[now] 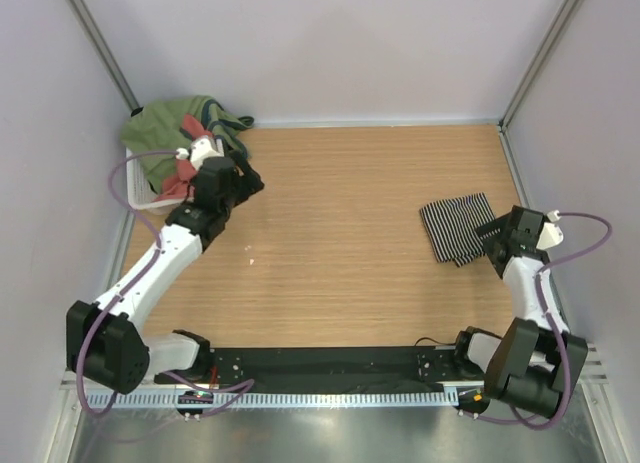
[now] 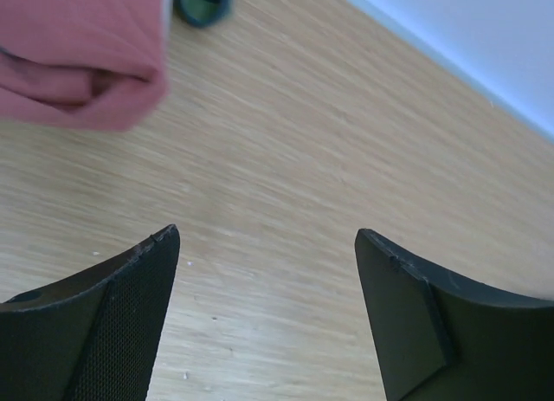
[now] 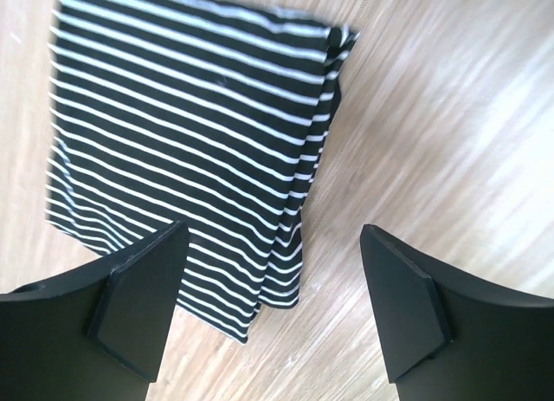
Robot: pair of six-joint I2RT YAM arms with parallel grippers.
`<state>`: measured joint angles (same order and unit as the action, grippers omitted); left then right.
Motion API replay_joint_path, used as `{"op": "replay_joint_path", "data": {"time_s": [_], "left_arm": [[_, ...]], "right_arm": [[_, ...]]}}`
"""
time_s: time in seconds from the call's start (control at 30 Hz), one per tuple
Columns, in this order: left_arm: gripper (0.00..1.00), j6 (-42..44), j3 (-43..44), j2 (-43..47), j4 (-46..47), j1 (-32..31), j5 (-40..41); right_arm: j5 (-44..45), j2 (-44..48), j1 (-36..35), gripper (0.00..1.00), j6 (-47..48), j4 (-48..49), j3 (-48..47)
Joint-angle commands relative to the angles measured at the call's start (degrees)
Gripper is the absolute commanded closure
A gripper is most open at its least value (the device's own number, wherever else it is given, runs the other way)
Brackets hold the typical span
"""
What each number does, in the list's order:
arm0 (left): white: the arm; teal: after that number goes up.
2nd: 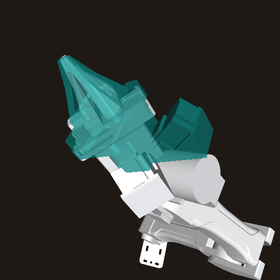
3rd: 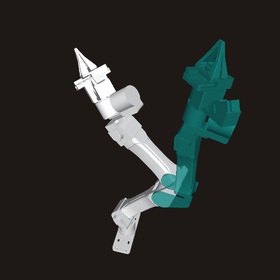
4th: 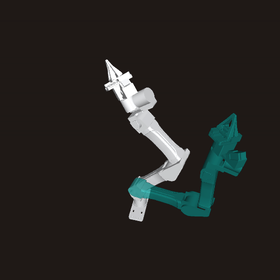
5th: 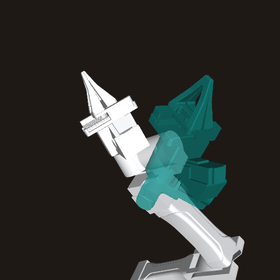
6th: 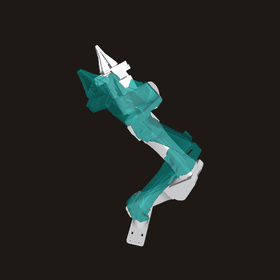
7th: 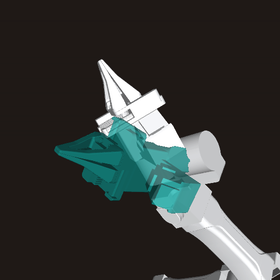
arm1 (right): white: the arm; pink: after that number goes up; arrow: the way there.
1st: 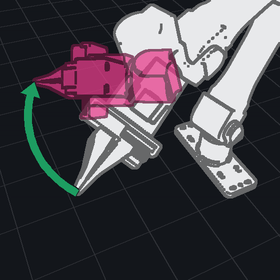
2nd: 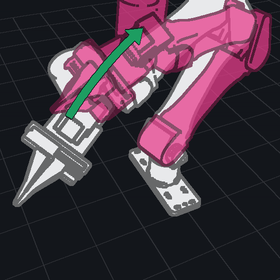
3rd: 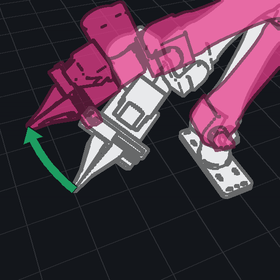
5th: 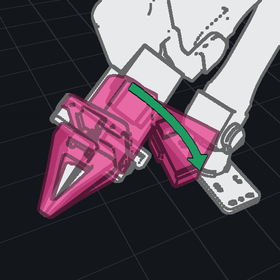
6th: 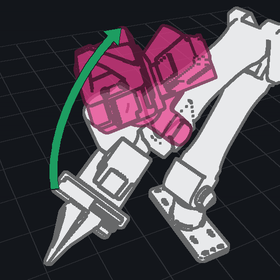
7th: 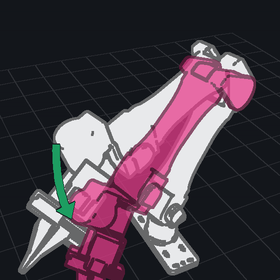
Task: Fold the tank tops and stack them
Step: Neatly place the folded tank top to the corner, then grab the tank top from the pile
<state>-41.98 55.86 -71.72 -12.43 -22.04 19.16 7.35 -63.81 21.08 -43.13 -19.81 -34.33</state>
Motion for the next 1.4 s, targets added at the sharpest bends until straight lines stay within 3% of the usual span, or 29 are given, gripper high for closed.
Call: {"op": "replay_joint_path", "data": {"time_s": [0.0,0.17,0.23,0.53,0.6,0.63,0.73,0.93,1.13,1.37], "left_arm": [[0.17,-4.1,7.7,-0.6,-8.6,7.7,4.1],[0.19,-4.0,14.7,-8.0,-15.8,16.2,4.0],[0.20,-5.0,15.9,-10.2,-15.8,19.6,0.4],[0.25,-3.2,24.4,-24.3,-18.2,21.2,-1.6],[0.38,-2.9,25.8,-27.5,-17.0,21.8,-3.2],[0.58,-2.7,26.5,-28.5,-16.9,21.9,-4.6],[1.00,-2.1,28.3,-30.7,-17.3,21.8,-8.3],[1.00,-3.1,19.7,-21.9,-13.7,18.5,-8.7],[1.00,-2.6,8.1,-7.0,-12.8,12.1,-5.6],[1.00,-2.3,5.1,0.1,-14.6,9.3,-7.0]], "right_arm": [[6.7,6.1,0.2,0.13,-2.1,-2.9,-1.8],[4.7,10.7,0.2,0.13,-0.1,-3.4,-3.1],[3.4,11.0,0.2,0.13,1.0,-3.6,-3.9],[-1.4,11.2,0.2,0.14,1.7,-3.7,-5.3],[-2.0,11.6,0.1,0.14,1.9,-3.4,-5.2],[-2.3,12.0,0.2,0.14,2.0,-3.5,-5.2],[-2.8,13.0,0.2,0.14,2.8,-4.0,-5.3],[-5.6,13.7,0.2,0.14,2.7,-2.9,-3.6],[-6.8,13.5,-1.0,0.16,2.5,-1.0,-2.3],[-8.8,12.7,-3.2,0.17,2.2,0.5,-1.1]]}}
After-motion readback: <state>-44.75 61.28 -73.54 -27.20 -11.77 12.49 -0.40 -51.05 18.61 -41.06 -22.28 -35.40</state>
